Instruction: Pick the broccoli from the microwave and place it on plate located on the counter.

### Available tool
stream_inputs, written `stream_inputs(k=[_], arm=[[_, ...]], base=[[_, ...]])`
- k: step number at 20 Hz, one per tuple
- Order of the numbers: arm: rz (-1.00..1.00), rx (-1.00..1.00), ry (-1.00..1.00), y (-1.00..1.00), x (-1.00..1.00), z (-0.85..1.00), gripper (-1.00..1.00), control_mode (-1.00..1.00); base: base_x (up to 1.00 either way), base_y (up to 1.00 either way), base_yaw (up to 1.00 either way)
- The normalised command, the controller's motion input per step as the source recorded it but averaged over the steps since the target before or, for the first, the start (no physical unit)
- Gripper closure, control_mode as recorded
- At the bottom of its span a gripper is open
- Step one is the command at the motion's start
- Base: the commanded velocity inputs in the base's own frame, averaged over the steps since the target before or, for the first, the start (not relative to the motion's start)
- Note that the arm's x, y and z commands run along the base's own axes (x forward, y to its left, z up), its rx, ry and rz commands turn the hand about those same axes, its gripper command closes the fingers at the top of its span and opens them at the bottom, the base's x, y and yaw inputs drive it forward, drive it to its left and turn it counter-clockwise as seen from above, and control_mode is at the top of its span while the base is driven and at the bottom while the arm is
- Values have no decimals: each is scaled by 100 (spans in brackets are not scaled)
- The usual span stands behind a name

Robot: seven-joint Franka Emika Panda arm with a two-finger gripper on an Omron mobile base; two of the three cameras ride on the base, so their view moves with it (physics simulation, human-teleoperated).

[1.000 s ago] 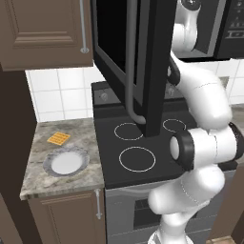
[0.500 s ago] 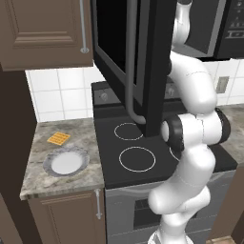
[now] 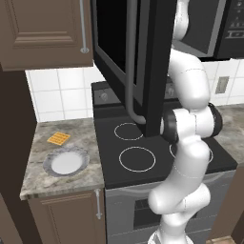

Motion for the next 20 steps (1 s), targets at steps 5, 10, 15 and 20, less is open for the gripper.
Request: stream_inputs(k=[5,10,15,20], arm=[[0,0,0,0,30,-7,-100,-100],[0,0,0,2,44,-21,-100,-100],[0,0,1,0,43,0,-100,-100],[0,0,0,0,33,0,-100,-100]], base=[[0,0,0],[0,0,0],[0,0,0],[0,0,0]])
